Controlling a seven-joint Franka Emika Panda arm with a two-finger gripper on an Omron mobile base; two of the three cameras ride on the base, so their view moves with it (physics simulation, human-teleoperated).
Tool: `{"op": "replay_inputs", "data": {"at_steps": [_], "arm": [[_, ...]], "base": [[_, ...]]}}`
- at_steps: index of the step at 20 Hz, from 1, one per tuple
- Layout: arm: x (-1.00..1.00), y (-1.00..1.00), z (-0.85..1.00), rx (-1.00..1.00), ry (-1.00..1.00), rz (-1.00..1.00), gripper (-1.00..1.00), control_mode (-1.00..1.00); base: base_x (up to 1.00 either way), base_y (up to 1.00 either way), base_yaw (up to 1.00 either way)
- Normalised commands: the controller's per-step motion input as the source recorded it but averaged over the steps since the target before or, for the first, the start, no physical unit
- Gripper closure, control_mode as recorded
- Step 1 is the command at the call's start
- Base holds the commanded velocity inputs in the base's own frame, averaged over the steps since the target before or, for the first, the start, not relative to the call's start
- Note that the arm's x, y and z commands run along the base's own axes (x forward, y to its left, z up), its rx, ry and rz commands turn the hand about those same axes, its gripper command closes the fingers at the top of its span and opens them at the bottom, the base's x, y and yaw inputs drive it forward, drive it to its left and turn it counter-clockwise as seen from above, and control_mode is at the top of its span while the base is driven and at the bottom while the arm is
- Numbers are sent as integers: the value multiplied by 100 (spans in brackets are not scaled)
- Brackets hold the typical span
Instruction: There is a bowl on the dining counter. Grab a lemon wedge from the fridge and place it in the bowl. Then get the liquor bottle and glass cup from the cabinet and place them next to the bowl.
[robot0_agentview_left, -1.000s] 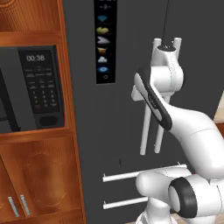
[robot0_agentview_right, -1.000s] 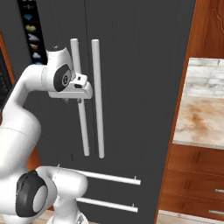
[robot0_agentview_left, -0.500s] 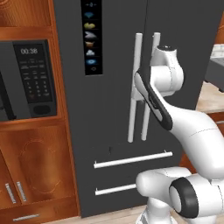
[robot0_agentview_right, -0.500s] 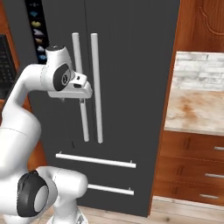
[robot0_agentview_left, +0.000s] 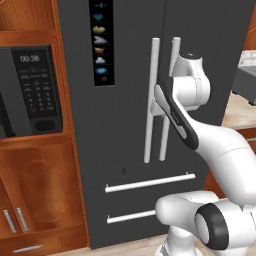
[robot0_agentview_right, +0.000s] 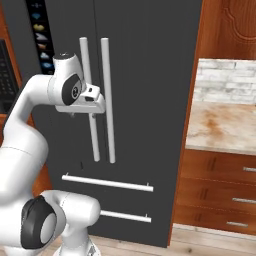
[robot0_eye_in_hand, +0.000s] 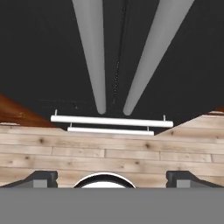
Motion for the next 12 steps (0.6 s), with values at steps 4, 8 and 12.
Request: {"op": "replay_inputs", "data": {"at_steps": [4,8,12], "arm": [[0,0,0,0,0,0,-100,100],[0,0,0,0,0,0,-100,100],[0,0,0,0,0,0,-100,100]], "base": [[-14,-28,0],[-17,-28,0],[-29,-19,0]]}}
